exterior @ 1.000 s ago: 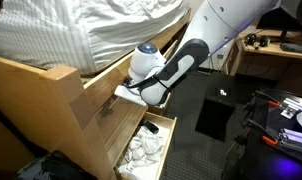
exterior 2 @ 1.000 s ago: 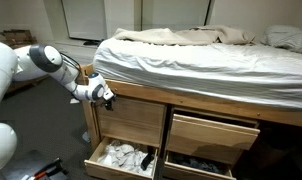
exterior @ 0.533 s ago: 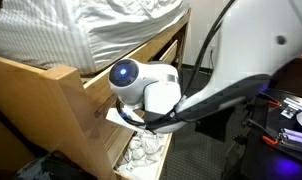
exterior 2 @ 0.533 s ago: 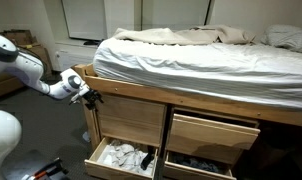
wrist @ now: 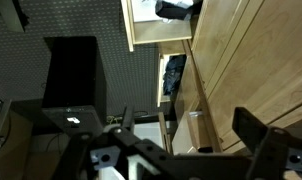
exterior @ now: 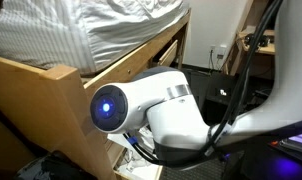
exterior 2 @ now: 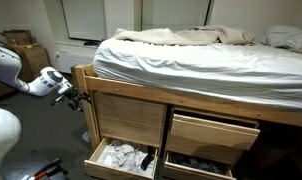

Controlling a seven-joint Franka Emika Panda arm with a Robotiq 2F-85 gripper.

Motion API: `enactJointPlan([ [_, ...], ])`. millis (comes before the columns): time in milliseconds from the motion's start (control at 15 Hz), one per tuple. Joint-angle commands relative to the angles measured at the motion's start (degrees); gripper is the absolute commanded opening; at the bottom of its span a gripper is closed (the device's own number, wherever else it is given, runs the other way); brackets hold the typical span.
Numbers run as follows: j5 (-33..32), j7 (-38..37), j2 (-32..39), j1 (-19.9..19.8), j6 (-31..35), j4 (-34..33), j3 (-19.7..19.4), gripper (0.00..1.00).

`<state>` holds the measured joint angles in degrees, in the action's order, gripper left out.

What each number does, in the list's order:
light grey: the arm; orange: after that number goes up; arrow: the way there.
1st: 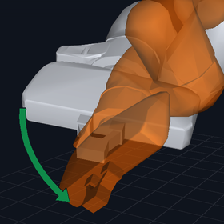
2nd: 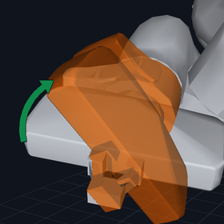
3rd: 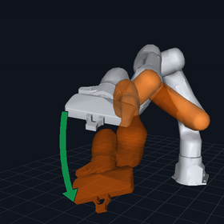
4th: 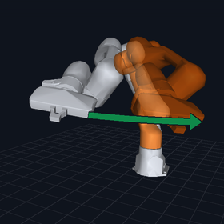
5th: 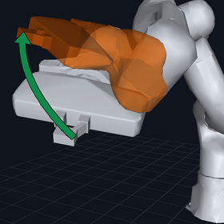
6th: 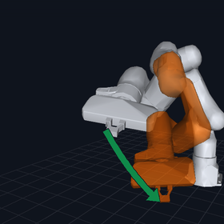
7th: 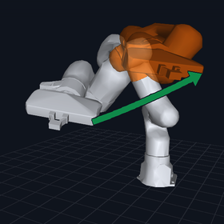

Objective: Open the top most drawer on the right

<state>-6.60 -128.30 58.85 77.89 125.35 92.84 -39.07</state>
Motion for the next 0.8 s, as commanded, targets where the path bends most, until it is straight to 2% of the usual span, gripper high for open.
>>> enactJointPlan([
  [0,-6.5,-7.2,-2.1,-4.9,-6.9,0.6,1.9,1.0],
  [333,-11.3,-14.7,-12.3,-11.8,-7.0,12.6,1.0,1.0],
  [733,-15.9,-21.5,-28.0,-23.0,-5.0,27.8,1.5,1.0],
])
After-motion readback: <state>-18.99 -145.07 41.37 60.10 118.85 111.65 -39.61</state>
